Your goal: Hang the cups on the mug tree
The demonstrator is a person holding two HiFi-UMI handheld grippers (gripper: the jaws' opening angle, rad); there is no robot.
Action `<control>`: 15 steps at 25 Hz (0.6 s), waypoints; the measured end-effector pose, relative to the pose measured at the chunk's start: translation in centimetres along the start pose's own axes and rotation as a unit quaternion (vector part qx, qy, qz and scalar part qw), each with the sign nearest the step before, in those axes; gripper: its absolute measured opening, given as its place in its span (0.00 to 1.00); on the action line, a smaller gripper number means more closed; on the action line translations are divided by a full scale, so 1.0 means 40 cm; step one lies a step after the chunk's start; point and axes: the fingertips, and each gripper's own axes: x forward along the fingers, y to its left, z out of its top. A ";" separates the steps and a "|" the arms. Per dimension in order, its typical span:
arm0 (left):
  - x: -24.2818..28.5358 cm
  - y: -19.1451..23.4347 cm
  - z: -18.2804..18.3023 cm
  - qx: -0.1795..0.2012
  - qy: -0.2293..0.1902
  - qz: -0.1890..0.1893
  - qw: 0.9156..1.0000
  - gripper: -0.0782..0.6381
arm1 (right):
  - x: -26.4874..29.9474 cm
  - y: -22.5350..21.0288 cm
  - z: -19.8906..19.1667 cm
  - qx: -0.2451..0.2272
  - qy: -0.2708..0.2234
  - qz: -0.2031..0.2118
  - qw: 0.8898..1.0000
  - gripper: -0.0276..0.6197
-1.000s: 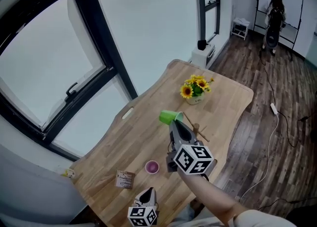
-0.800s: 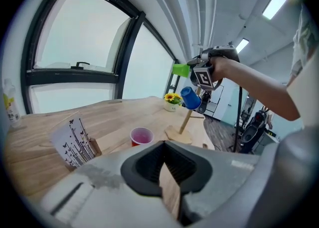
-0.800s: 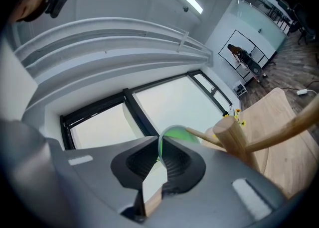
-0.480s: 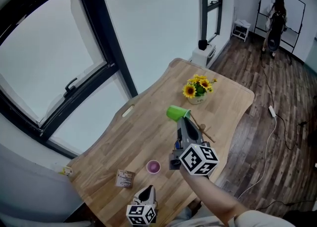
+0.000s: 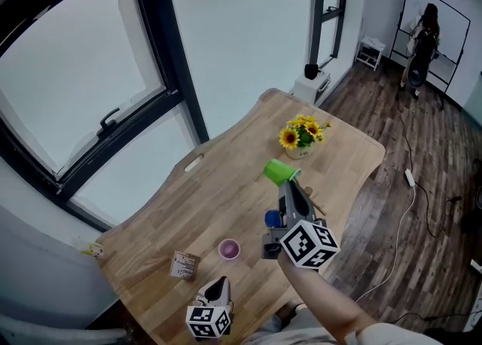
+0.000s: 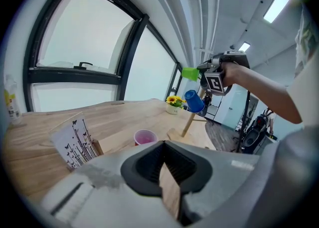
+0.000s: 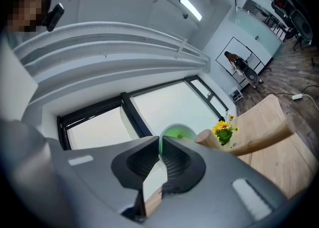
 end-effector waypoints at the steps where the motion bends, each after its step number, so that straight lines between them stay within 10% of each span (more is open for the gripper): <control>1: -0.001 -0.001 0.000 0.001 0.000 0.000 1.000 0.12 | -0.005 -0.003 -0.001 0.000 0.001 -0.001 1.000 0.07; 15: -0.028 -0.024 -0.007 0.009 -0.011 0.007 1.000 0.12 | -0.061 -0.032 -0.013 -0.016 0.013 -0.009 1.000 0.06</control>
